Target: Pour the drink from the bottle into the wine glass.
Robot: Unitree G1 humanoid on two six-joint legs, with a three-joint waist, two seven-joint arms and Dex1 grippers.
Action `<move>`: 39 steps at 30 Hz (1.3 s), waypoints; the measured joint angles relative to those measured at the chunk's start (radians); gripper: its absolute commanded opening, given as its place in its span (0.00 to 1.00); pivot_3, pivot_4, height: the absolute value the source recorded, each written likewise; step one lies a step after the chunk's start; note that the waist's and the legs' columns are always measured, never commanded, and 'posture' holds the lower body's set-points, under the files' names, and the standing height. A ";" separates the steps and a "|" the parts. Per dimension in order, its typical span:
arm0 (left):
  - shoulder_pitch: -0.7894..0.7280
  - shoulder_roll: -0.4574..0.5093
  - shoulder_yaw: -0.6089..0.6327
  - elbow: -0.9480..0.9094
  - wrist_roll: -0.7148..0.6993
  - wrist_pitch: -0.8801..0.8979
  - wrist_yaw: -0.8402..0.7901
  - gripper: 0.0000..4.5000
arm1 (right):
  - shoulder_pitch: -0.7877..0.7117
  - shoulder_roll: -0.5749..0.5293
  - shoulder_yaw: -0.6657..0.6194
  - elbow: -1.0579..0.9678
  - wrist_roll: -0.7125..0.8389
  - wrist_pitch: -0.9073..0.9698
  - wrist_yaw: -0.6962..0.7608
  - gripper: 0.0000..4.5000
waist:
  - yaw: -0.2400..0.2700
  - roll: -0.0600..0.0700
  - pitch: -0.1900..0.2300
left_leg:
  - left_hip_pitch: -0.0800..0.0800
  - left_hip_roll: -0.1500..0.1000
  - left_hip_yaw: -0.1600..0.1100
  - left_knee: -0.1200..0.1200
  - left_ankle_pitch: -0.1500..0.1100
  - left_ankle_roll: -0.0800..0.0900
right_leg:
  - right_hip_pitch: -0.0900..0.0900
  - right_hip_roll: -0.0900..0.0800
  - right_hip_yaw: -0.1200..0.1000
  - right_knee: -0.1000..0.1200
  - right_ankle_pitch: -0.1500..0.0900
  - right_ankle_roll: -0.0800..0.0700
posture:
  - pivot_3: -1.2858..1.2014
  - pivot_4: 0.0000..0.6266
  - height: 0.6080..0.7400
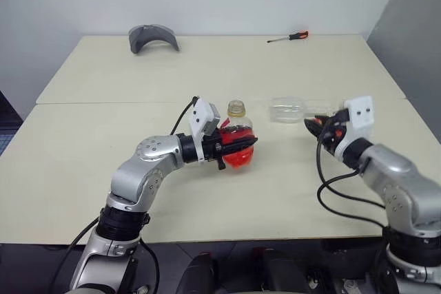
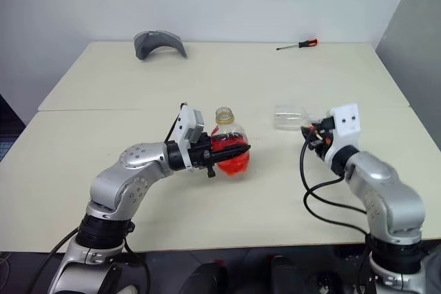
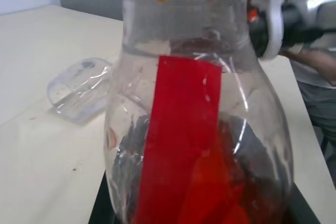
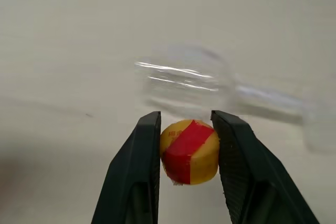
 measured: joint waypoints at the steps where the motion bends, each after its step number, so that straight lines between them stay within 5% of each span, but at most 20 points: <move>1: -0.005 -0.011 -0.001 0.004 0.003 0.000 0.005 0.28 | 0.010 0.049 0.006 0.025 -0.024 -0.045 -0.036 0.27 | 0.000 0.000 0.000 | 0.000 0.000 0.000 0.000 0.000 0.000 | 0.000 0.001 0.000 0.000 0.000 0.000 | 0.52 0.24 1.00; 6: -0.020 -0.029 -0.010 0.014 0.010 -0.001 0.022 0.28 | 0.011 0.200 0.059 0.160 -0.078 -0.177 -0.106 0.27 | 0.001 0.000 0.000 | 0.000 0.000 0.001 0.000 0.002 -0.003 | 0.000 0.001 0.000 0.000 0.000 0.000 | 0.52 0.24 1.00; 13: -0.014 -0.030 -0.009 0.013 0.020 -0.001 0.031 0.28 | -0.024 0.214 0.102 0.255 -0.131 -0.247 -0.116 0.27 | 0.001 0.000 0.000 | 0.000 0.000 0.000 0.000 0.002 -0.003 | 0.000 0.000 0.000 -0.001 0.000 0.000 | 0.52 0.24 1.00; 23: 0.024 -0.028 -0.009 -0.017 0.020 0.002 0.063 0.28 | -0.009 0.192 0.119 0.285 -0.133 -0.177 -0.080 1.00 | 0.001 0.000 0.000 | 0.000 0.000 0.000 0.000 0.001 -0.002 | 0.000 0.000 0.000 0.000 0.000 0.000 | 0.52 0.24 1.00; 30: 0.028 -0.027 0.000 -0.017 0.020 0.002 0.072 0.28 | -0.016 0.135 0.137 0.188 -0.108 -0.075 -0.022 1.00 | 0.002 0.000 0.000 | 0.000 0.000 0.000 0.000 0.000 0.000 | 0.000 0.000 0.000 0.000 0.000 0.000 | 0.52 0.24 1.00; 39: 0.069 -0.031 0.065 0.018 0.037 0.001 0.188 0.28 | -0.098 -0.084 0.105 -0.098 0.076 0.177 0.150 1.00 | 0.004 0.000 0.000 | 0.000 0.000 -0.001 0.000 0.000 0.001 | 0.001 0.000 -0.001 -0.001 0.000 0.000 | 0.52 0.24 1.00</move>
